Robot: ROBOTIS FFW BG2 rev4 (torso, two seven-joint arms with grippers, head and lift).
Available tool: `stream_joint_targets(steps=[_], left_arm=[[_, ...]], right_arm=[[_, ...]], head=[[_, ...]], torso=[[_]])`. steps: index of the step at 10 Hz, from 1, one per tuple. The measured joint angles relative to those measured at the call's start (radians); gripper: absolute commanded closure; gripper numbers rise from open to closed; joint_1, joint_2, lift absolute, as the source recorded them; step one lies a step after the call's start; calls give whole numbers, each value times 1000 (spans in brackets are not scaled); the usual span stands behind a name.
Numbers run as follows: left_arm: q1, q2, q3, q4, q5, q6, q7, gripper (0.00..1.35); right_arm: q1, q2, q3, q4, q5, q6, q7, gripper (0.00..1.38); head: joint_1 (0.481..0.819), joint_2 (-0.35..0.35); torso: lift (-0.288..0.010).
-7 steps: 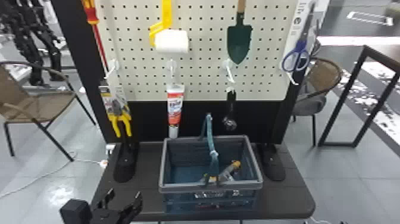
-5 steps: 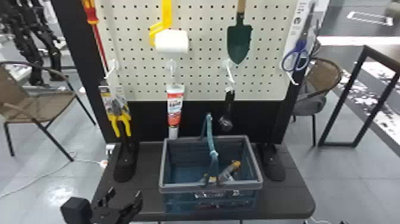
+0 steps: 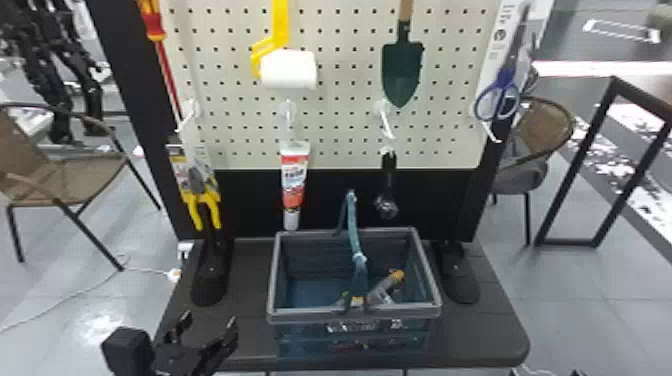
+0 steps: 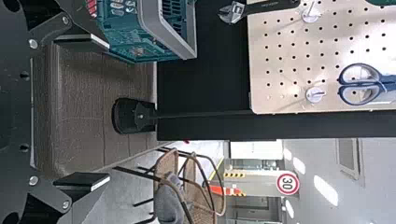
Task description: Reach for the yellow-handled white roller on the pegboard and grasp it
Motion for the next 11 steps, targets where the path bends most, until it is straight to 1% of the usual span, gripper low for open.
stream_joint_targets(steps=[1,3,4,5,6,7,8,9,11], left_arm=[[-4,2,-5,-7,1,4,0,381],[-10,8,-13,-92,-18,53,0,381],[-19,9,-14,-142,-22,93,-1,381],[-36,14,-15,-199,-28,161,-16,389],[-64,23,-17,-249,-26,247,-40,391],[-99,34,-23,-290,-18,320,-51,387],[-138,40,-29,-322,-11,374,-52,391],[-187,41,-31,-342,-3,425,-67,397],[-308,47,-29,-360,7,529,-129,398]], right_arm=[[0,0,0,1,-3,0,0,295],[2,0,0,1,-5,7,0,297],[3,0,0,1,-3,8,0,297],[3,0,0,1,0,10,0,297],[3,0,0,1,1,13,0,297],[3,0,0,1,2,14,0,297],[3,0,0,1,3,15,0,297],[3,0,0,1,3,17,0,297],[4,0,1,-1,6,24,1,297]], head=[[549,0],[549,0],[549,0],[549,0],[549,0],[549,0],[549,0],[549,0],[549,0]], torso=[[-100],[-100],[-100],[-100],[-100],[-100],[-100],[-100],[-100]])
